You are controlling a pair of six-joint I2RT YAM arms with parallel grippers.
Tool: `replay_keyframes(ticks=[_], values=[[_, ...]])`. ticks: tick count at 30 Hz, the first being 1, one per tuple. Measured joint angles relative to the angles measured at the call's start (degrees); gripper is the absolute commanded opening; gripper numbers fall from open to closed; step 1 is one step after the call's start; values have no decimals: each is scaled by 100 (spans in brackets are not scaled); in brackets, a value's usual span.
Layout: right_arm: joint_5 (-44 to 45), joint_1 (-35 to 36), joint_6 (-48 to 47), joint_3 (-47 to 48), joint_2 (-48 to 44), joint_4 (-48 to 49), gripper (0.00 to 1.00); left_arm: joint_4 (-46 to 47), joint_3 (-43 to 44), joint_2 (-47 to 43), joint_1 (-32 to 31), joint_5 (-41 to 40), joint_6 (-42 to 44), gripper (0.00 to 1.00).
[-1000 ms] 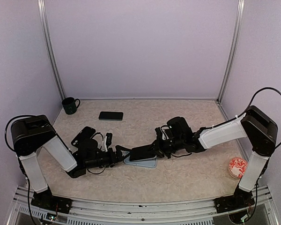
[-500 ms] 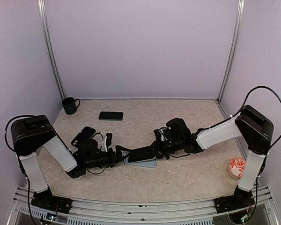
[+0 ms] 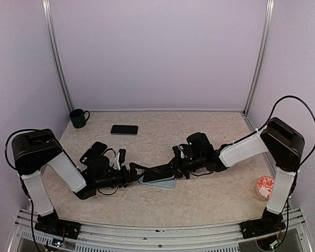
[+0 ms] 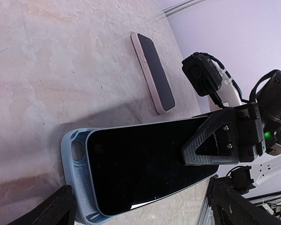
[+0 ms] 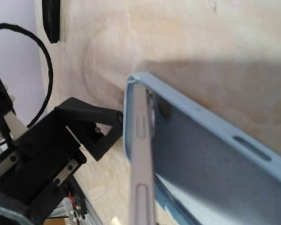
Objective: Put the phone into the phone case
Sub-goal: Install the phone on the phone case.
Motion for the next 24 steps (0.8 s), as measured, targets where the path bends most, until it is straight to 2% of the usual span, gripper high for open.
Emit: replay_keyframes(ticks=[24], values=[[-542,-173,409,-15,345,461,0,-321,0,-223,-7,-223,2,99]])
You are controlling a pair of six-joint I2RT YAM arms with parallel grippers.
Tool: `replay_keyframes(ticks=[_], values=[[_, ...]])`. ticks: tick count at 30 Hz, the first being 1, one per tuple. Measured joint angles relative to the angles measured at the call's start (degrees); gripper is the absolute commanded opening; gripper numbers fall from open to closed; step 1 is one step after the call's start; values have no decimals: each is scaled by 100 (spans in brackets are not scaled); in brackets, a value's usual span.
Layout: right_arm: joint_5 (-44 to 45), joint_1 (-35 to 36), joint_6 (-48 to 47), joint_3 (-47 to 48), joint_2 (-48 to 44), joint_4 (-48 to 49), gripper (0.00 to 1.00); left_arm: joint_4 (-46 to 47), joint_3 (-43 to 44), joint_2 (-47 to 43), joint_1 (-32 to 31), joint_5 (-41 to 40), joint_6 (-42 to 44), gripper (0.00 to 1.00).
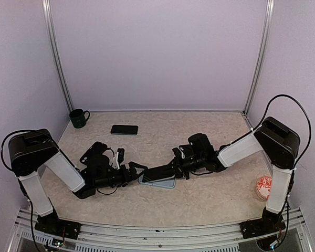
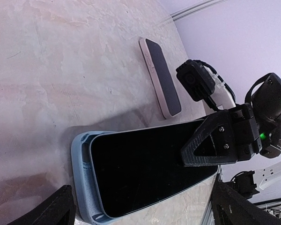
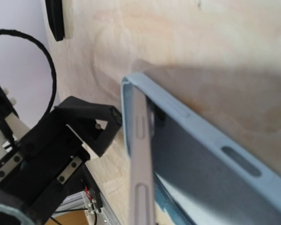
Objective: Put the phone into the phone case
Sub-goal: Install the phone on the phone case.
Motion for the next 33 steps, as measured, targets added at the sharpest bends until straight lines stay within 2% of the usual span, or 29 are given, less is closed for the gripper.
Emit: replay_keyframes(ticks=[33], values=[[-221,-37,170,-127,310,774,0,79,199,275,-37,107,2,99]])
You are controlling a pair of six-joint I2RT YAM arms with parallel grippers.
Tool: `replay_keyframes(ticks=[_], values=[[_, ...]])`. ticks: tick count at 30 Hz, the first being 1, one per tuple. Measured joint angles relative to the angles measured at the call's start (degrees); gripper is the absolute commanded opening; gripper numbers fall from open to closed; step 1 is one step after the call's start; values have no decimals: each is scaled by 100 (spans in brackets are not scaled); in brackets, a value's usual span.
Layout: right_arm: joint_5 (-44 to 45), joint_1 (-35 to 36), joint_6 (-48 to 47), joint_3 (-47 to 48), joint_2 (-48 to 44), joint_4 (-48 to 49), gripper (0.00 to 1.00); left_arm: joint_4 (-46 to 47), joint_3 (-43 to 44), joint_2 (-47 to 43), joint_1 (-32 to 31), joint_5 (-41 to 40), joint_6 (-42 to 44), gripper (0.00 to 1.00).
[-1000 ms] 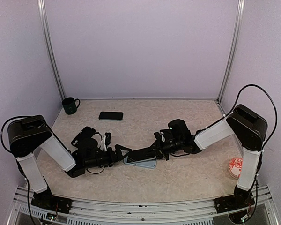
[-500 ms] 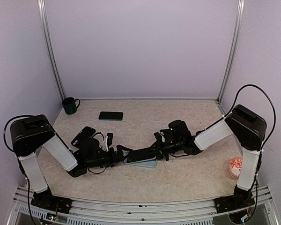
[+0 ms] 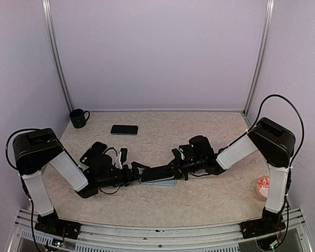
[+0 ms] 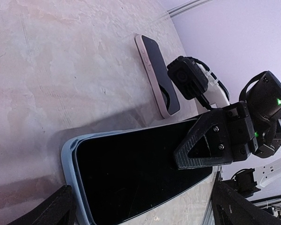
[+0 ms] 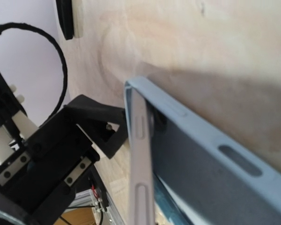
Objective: Put the phone into the phone case
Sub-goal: Install the phone on the phone case.
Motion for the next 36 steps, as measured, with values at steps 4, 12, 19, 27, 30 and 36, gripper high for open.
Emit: replay_keyframes(ticks=[4,12,19,27,30,36], values=[[-28,-2,-2,-2,44,87,0,0,57,42,2,-35,9,99],[-103,-24,-11,-2,109,205,0,22,313,249,72,-142,39,99],[-160,-37,-68,-2,151,260,0,26,507,396,129,-186,48,99],[-256,-68,-81,0,227,385,0,24,592,457,133,-236,48,99],[-297,-81,-48,-2,271,457,0,26,592,457,133,-240,44,99],[-420,-125,20,-2,378,629,0,39,592,459,125,-262,35,99]])
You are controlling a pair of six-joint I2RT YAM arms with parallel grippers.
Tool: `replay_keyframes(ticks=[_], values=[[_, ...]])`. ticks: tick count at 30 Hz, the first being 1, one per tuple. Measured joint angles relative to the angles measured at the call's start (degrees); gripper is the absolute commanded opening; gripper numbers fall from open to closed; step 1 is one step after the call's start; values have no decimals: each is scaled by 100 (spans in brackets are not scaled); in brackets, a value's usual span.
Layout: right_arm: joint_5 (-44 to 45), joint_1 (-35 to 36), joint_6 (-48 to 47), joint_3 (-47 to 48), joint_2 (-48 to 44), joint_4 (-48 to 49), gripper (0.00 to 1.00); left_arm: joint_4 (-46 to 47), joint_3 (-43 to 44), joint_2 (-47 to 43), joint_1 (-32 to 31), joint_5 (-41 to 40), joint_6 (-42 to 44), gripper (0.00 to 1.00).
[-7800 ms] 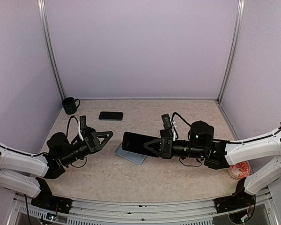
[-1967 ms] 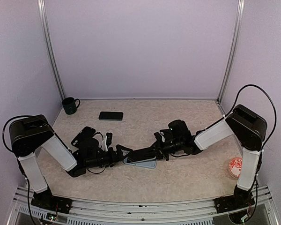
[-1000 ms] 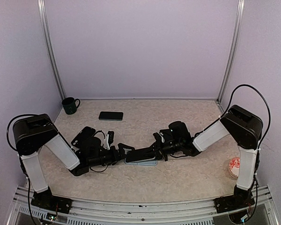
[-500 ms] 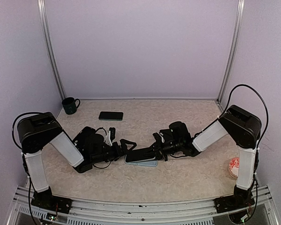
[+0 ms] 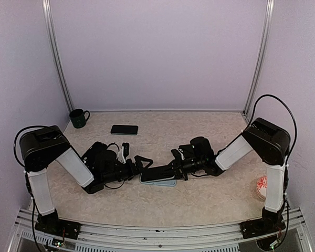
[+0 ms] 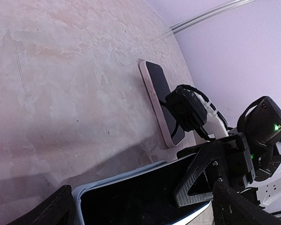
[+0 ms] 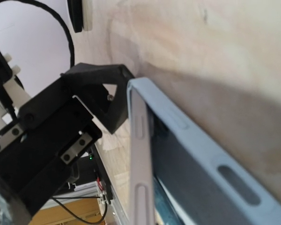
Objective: Put the phone into the phone case
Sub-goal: Install the phone on the phone case.
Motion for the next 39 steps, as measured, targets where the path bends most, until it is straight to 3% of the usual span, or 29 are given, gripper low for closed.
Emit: replay_keyframes(ticks=[17,24,39], values=[[-22,-28,343,-389,83,852,0,170,-184,-55,0,203,-59,99],[-15,-35,387,-404,83,905,0,-422,-269,-382,-76,297,-59,99],[-20,-66,317,-514,-136,750,0,-422,-358,-450,-98,570,-103,99]])
